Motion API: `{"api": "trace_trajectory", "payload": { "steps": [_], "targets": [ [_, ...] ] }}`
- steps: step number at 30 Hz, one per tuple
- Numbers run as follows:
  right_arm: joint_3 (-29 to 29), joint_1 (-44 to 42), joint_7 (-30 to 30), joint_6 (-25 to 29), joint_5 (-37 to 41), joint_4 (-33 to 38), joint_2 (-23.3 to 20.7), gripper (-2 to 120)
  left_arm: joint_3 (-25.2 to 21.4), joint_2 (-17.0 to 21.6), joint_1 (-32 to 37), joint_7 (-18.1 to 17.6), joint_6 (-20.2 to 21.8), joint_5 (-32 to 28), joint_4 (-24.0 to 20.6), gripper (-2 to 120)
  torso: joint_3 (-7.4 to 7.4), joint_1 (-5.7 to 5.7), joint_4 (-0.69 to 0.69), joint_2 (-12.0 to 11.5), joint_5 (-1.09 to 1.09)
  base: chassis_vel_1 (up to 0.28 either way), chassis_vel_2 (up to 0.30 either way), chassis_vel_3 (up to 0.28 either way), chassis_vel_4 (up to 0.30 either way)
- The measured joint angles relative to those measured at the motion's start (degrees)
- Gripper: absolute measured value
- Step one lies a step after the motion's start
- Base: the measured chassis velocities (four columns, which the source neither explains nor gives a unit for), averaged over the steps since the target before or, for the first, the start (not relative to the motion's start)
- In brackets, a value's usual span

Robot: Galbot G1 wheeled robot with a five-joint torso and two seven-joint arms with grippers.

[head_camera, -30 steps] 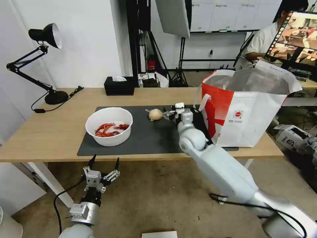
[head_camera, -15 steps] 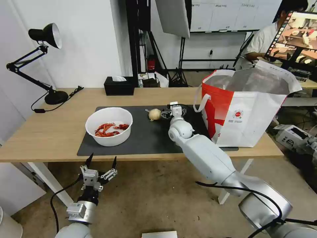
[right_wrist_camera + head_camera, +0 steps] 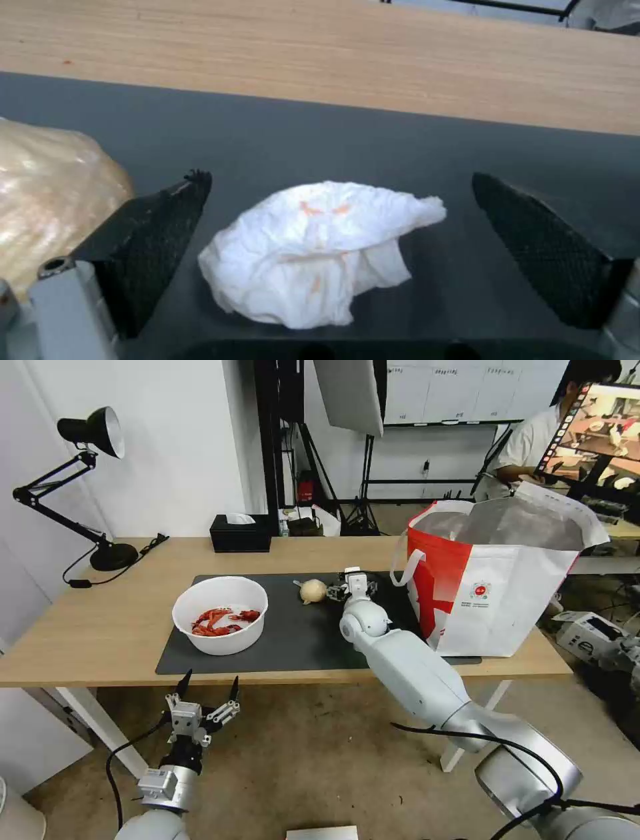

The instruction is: Pick up the trash from the table and place it into the takeout bag.

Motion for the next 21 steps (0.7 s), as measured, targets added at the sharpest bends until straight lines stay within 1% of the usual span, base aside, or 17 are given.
{"api": "trace_trajectory", "payload": {
  "steps": [14, 15, 16, 17, 20, 21],
  "targets": [
    [0.0, -0.38, -0.39, -1.34, 1.83, 0.17, -0.24, 100, 0.08, 0.05, 0.24, 0.02, 0.0, 0.04, -0.09, 100, 0.0, 0.0, 0.0, 0.0, 0.0, 0.0, 0.0, 0.0, 0.0],
    [-0.01, -0.41, -0.46, -1.4, 1.92, 0.2, -0.24, 99, 0.08, 0.05, 0.27, 0.02, -0.01, 0.05, -0.11, 100, 0.0, 0.0, 0.0, 0.0, 0.0, 0.0, 0.0, 0.0, 0.0],
    [-0.02, -0.46, -0.6, -1.44, 2.0, 0.25, -0.24, 96, 0.08, 0.1, 0.31, 0.02, -0.01, 0.05, -0.13, 100, 0.0, 0.0, 0.0, 0.0, 0.0, 0.0, 0.0, 0.0, 0.0],
    [-0.02, -0.46, -0.6, -1.44, 2.0, 0.25, -0.24, 96, 0.08, 0.1, 0.31, 0.02, -0.01, 0.05, -0.13, 100, 0.0, 0.0, 0.0, 0.0, 0.0, 0.0, 0.0, 0.0, 0.0],
    [-0.01, -0.59, -0.7, -1.44, 2.04, 0.32, -0.24, 84, 0.08, 0.13, 0.39, 0.02, -0.02, 0.07, -0.15, 100, 0.0, 0.0, 0.0, 0.0, 0.0, 0.0, 0.0, 0.0, 0.0],
    [-0.01, -0.59, -0.7, -1.44, 2.04, 0.32, -0.24, 84, 0.08, 0.13, 0.39, 0.02, -0.02, 0.07, -0.15, 100, 0.0, 0.0, 0.0, 0.0, 0.0, 0.0, 0.0, 0.0, 0.0]
  ]
}}
